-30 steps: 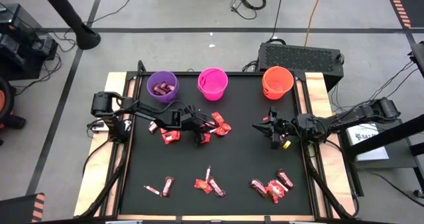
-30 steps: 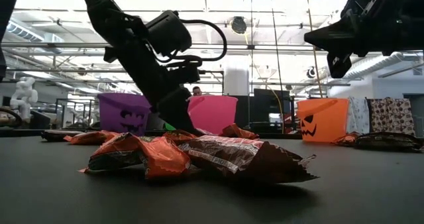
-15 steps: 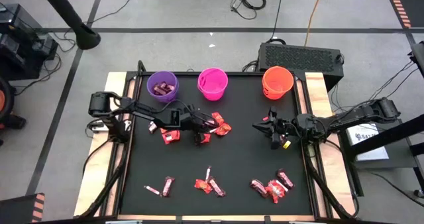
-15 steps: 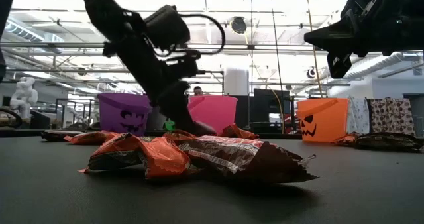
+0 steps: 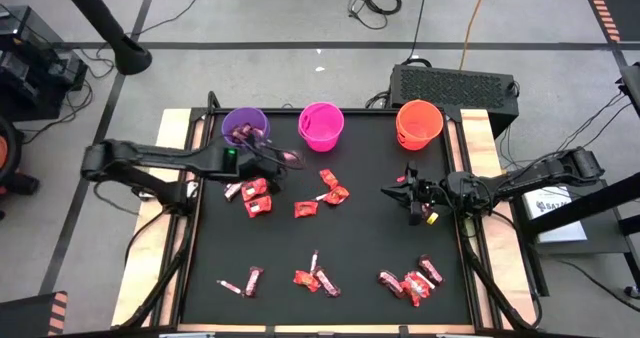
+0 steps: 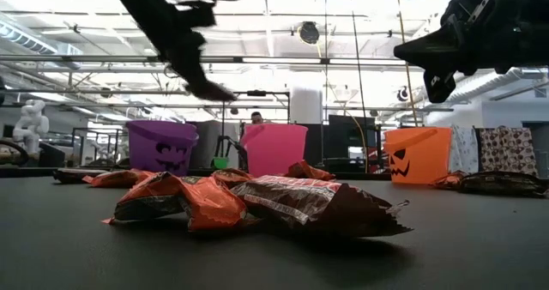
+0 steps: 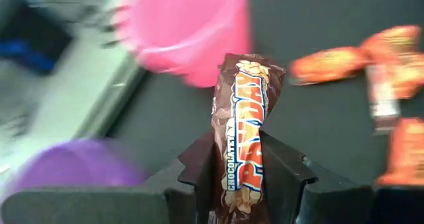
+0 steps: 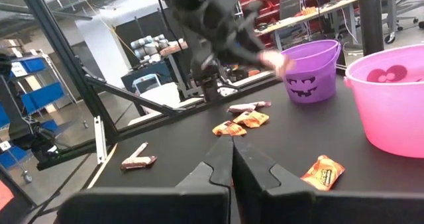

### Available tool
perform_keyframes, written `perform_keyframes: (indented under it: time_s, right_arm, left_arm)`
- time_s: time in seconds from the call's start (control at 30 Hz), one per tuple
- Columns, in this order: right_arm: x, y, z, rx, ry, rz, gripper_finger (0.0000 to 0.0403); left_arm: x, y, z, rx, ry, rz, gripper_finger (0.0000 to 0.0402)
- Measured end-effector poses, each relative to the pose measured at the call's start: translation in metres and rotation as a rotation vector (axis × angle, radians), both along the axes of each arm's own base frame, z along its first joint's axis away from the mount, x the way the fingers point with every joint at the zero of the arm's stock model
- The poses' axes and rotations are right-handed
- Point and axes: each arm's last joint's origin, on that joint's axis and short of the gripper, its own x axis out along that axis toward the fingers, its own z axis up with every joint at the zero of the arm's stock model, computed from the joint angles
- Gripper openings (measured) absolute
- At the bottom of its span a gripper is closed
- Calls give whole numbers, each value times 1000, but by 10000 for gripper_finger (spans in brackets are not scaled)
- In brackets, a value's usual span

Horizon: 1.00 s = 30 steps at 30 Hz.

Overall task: Sort candy by brand, put in halloween buckets
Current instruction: Put the brown chocolate bar into the purple bucket

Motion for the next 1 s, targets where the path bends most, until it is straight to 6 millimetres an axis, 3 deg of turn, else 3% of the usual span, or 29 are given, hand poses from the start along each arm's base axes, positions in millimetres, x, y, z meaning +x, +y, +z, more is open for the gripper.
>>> perform_keyframes:
  time_s: [0.2, 0.4, 0.57, 0.87, 1.0]
  right_arm:
    - [0, 0, 0, 1, 0, 0, 0]
    - [0, 0, 2, -1, -18, 0, 0]
    - [0, 0, 2, -5, -17, -1, 0]
    - [0, 0, 1, -6, -14, -1, 0]
    - [0, 0, 0, 2, 0, 0, 0]
  left_arm:
    - [-41, 29, 21, 114, 44, 222, 106]
    - [-61, 73, 15, 36, 115, 370, 106]
    - [-70, 97, 8, 17, 182, 438, 115]
    - [-77, 105, 2, -24, 229, 473, 189]
    - [-79, 102, 2, -54, 251, 448, 201]
